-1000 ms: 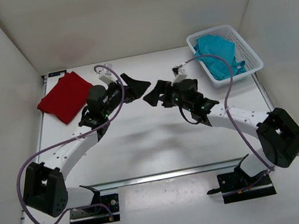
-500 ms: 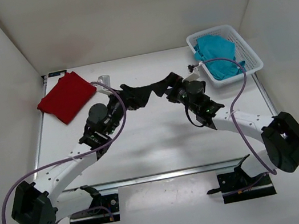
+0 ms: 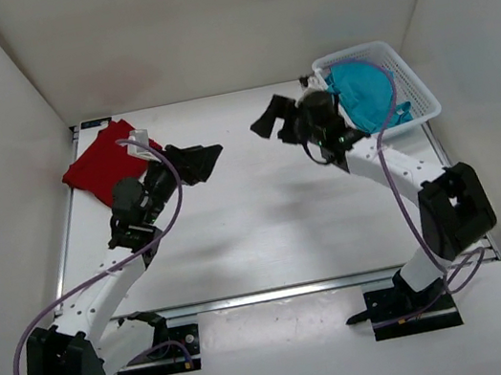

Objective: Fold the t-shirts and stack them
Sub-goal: Grab crumpled tshirt from bin with the right arm

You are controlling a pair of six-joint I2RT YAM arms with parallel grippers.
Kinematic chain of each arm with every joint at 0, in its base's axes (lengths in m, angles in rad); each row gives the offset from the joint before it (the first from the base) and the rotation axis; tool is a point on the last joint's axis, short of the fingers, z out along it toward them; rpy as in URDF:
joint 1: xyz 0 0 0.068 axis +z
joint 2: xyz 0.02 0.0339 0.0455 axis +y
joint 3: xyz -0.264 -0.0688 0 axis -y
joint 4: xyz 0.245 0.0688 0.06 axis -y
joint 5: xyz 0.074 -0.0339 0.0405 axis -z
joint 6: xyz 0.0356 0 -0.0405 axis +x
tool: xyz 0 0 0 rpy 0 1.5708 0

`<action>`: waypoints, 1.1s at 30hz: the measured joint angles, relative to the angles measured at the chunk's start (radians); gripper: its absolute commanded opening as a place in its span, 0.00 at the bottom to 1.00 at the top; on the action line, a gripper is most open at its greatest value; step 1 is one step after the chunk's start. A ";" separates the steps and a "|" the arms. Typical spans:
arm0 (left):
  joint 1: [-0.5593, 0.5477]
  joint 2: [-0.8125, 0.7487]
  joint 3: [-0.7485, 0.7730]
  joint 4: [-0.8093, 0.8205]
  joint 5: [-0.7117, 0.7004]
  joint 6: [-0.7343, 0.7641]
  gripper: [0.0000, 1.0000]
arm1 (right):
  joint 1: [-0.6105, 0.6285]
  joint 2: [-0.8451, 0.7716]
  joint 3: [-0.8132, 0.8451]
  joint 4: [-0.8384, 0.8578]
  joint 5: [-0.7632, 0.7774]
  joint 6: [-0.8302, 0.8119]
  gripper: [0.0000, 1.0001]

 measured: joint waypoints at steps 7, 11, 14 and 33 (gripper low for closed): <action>0.038 0.065 0.012 -0.116 0.076 0.012 0.99 | -0.045 0.182 0.510 -0.371 -0.079 -0.286 0.99; 0.045 0.087 0.024 -0.184 0.108 0.023 0.98 | -0.132 0.063 0.196 -0.217 -0.346 -0.256 0.99; 0.048 0.105 0.054 -0.226 0.111 0.035 0.99 | -0.159 0.167 0.310 -0.425 -0.255 -0.333 0.99; -0.067 0.143 0.084 -0.406 -0.023 0.155 0.81 | -0.383 0.085 0.454 -0.487 0.045 -0.503 0.62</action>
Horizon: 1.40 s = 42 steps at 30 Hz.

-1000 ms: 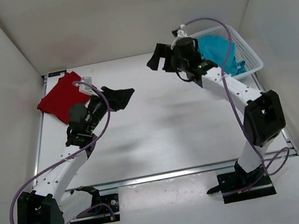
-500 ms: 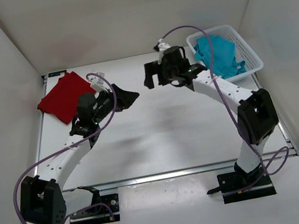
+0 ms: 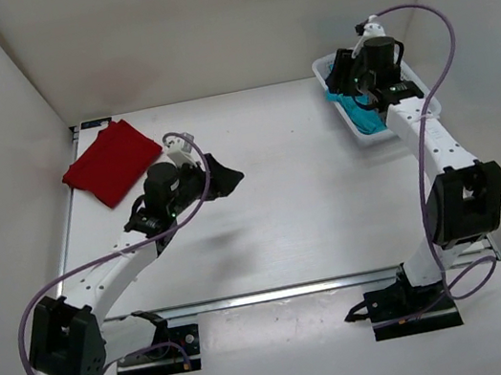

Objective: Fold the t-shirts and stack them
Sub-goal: Grab crumpled tshirt from bin with the right arm

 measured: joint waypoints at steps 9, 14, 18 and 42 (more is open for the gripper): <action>-0.029 -0.117 -0.195 -0.003 -0.022 -0.003 0.75 | -0.096 0.367 0.301 -0.052 0.010 -0.006 0.53; -0.062 -0.119 -0.224 -0.002 -0.024 -0.004 0.75 | -0.113 0.552 0.449 -0.111 0.000 -0.016 0.52; -0.068 -0.121 -0.251 0.014 -0.022 -0.013 0.74 | -0.111 0.648 0.577 -0.156 -0.009 -0.015 0.46; -0.064 -0.142 -0.290 0.041 -0.024 -0.051 0.71 | -0.127 0.561 0.390 -0.066 -0.118 0.063 0.34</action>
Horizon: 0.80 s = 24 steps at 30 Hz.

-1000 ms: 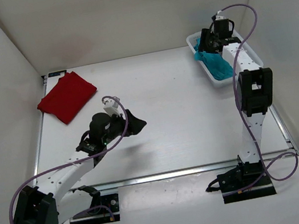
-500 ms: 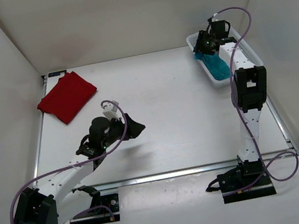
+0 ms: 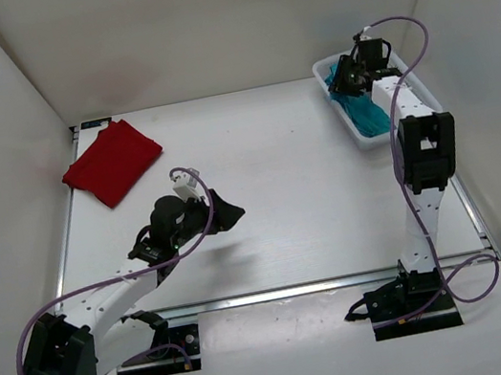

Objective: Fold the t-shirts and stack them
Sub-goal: Grab crumpled tshirt from bin with the right arm

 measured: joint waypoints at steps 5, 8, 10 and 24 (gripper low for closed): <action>-0.011 0.005 0.000 0.011 0.000 -0.008 0.70 | -0.016 -0.055 -0.021 0.036 -0.023 0.009 0.37; -0.011 0.005 0.000 0.011 0.000 -0.013 0.70 | -0.034 -0.060 -0.013 0.050 -0.049 0.017 0.39; -0.010 0.005 0.000 0.011 0.000 -0.014 0.70 | -0.043 -0.060 -0.012 0.048 -0.066 0.024 0.40; -0.008 0.005 -0.016 0.031 -0.003 -0.028 0.69 | -0.035 0.009 0.054 -0.026 -0.127 0.029 0.36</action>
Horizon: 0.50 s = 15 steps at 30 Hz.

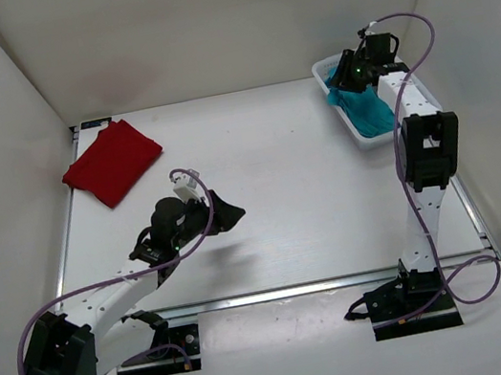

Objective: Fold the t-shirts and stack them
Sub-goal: Grab crumpled tshirt from bin with the right arm

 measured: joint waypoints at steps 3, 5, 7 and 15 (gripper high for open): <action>0.003 0.000 0.000 0.002 0.000 -0.001 0.69 | -0.001 0.006 0.006 -0.019 0.007 -0.001 0.35; 0.005 0.000 0.000 0.002 0.000 -0.002 0.68 | -0.001 0.007 0.005 -0.032 0.012 -0.002 0.29; 0.005 0.000 0.000 0.002 0.000 -0.002 0.68 | -0.001 0.007 0.005 -0.034 0.014 -0.005 0.21; 0.013 0.000 -0.012 0.009 0.000 -0.009 0.68 | -0.002 0.006 -0.040 -0.005 0.007 0.023 0.00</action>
